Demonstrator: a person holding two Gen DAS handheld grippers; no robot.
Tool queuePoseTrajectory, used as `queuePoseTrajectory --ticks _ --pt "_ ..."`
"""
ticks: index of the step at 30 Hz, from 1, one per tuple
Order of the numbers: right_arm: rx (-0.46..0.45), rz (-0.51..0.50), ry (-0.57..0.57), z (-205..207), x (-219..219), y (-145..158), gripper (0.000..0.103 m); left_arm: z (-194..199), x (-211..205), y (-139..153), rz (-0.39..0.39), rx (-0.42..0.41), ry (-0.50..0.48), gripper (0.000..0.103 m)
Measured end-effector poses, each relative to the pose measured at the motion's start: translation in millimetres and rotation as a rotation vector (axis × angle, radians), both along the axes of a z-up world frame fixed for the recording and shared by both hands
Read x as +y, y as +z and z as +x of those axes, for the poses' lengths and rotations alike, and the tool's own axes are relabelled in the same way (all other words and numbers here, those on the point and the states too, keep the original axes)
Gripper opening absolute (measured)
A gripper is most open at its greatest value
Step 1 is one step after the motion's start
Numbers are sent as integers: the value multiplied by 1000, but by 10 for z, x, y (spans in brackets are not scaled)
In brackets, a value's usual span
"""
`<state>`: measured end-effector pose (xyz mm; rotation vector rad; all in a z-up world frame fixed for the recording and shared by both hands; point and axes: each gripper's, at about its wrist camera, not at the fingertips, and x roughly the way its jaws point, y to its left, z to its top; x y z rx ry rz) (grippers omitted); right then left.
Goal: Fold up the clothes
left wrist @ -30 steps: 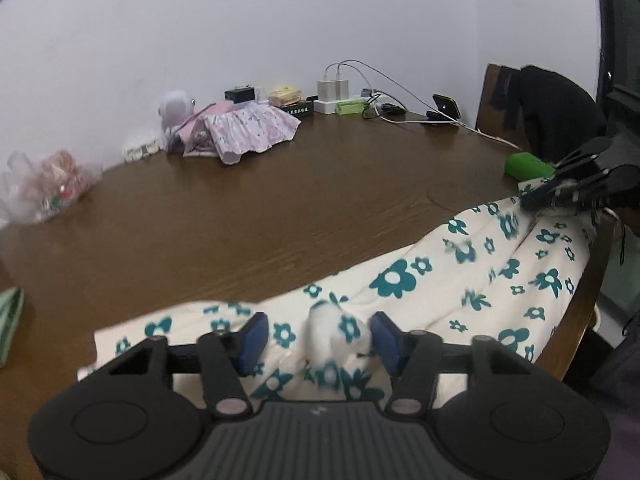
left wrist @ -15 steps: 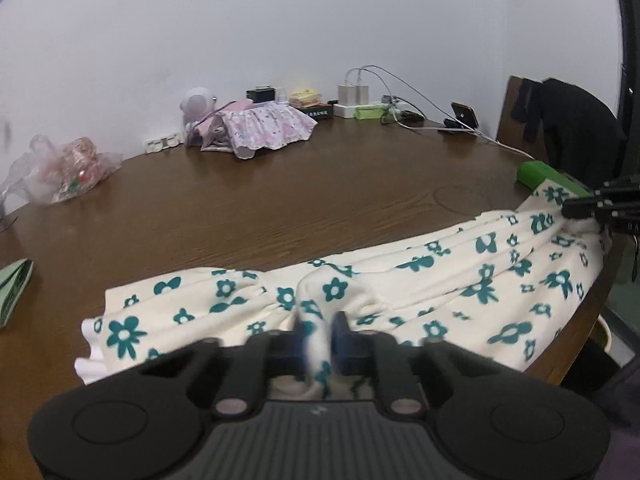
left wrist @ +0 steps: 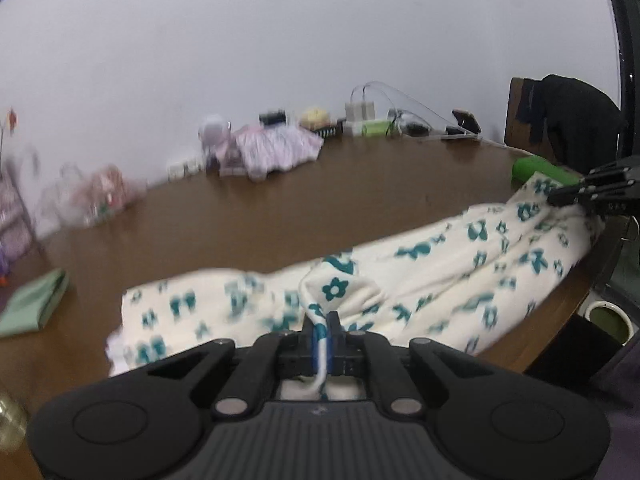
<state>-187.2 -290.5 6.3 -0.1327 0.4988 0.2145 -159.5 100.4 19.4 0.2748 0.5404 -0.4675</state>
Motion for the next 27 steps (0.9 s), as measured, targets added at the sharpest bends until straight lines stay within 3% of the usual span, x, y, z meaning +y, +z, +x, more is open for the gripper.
queuePoseTrajectory --ticks 3,6,8,11,13,14,15,17,20,22,23,25,27 --pt "8 -18 3 15 1 17 6 55 70 -78 -40 18 25 12" --pt "15 -30 -13 53 28 26 6 57 88 -126 -62 27 37 13" --pt "11 -53 -20 62 72 37 6 38 107 -65 -64 32 37 21" --pt "8 0 -3 34 56 168 8 -25 275 212 -160 -18 -29 43" --pt "0 96 33 12 6 317 19 -7 387 394 -193 -48 -93 77" --pt "-7 144 59 12 -5 384 23 28 408 444 -176 -57 -117 78" --pt "-7 170 88 41 31 416 32 87 401 447 -136 -57 -132 76" --pt "-7 213 148 109 119 465 34 257 368 343 -74 -6 -157 77" --pt "34 156 204 276 455 364 36 504 353 102 -75 115 -210 75" --pt "75 130 192 352 580 269 36 578 356 4 -71 161 -230 46" --pt "95 119 185 389 638 222 36 611 358 -41 -69 183 -239 43" --pt "141 104 162 450 708 124 33 633 422 -33 -88 214 -272 24" --pt "178 92 129 475 695 24 26 684 472 14 -88 261 -300 22"
